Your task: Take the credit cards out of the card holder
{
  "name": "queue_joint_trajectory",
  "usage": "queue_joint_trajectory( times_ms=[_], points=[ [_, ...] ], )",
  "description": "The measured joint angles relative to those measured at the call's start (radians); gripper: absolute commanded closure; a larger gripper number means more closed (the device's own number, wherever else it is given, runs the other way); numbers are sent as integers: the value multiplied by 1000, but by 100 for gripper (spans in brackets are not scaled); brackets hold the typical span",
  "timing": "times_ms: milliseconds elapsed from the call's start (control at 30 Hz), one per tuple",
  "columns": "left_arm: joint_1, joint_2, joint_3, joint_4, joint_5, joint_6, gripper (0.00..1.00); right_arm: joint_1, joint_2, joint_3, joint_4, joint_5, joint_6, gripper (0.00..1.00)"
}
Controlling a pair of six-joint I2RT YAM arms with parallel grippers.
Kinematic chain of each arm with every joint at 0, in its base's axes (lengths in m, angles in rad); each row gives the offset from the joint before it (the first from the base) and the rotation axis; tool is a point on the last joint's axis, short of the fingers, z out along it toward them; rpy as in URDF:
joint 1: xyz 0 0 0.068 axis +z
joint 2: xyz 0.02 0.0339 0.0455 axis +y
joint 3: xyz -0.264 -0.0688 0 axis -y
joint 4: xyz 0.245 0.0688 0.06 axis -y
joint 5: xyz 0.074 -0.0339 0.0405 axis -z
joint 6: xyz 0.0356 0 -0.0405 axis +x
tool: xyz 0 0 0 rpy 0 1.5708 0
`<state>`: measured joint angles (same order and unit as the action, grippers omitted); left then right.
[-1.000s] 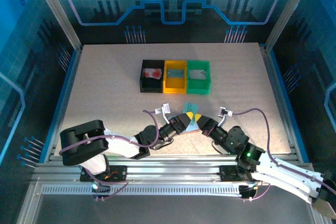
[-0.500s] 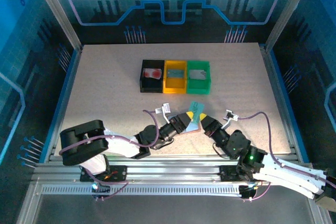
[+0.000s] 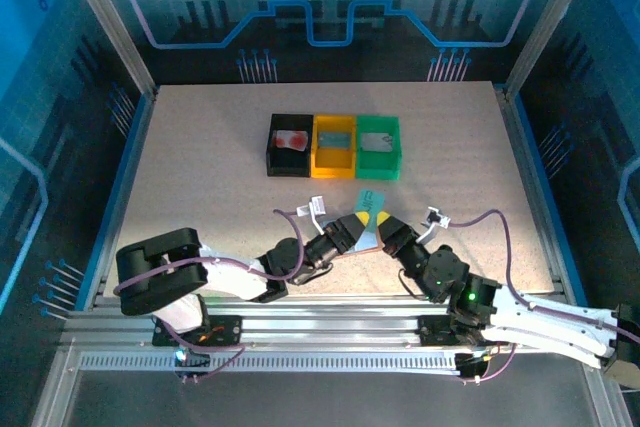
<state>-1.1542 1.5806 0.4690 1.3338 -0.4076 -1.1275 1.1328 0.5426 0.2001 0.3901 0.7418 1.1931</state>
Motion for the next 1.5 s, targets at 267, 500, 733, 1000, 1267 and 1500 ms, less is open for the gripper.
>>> queue_joint_trajectory(
  times_ms=[267,500,733,1000,1267,1500],
  points=[
    [-2,6,0,1,0,-1,79,29,9,5,3,40,-8,100],
    [-3,9,2,1,0,-1,81,45,31,8,11,64,-8,100],
    [-3,9,2,5,0,-5,92,56,50,11,29,85,-16,100],
    [-7,9,2,11,0,-21,100,64,36,11,19,95,-28,100],
    [-3,-26,2,-48,5,-27,100,69,-5,45,-85,93,-92,76],
    [61,-249,33,-465,34,-18,100,64,-119,110,-244,102,-210,38]
  ],
)
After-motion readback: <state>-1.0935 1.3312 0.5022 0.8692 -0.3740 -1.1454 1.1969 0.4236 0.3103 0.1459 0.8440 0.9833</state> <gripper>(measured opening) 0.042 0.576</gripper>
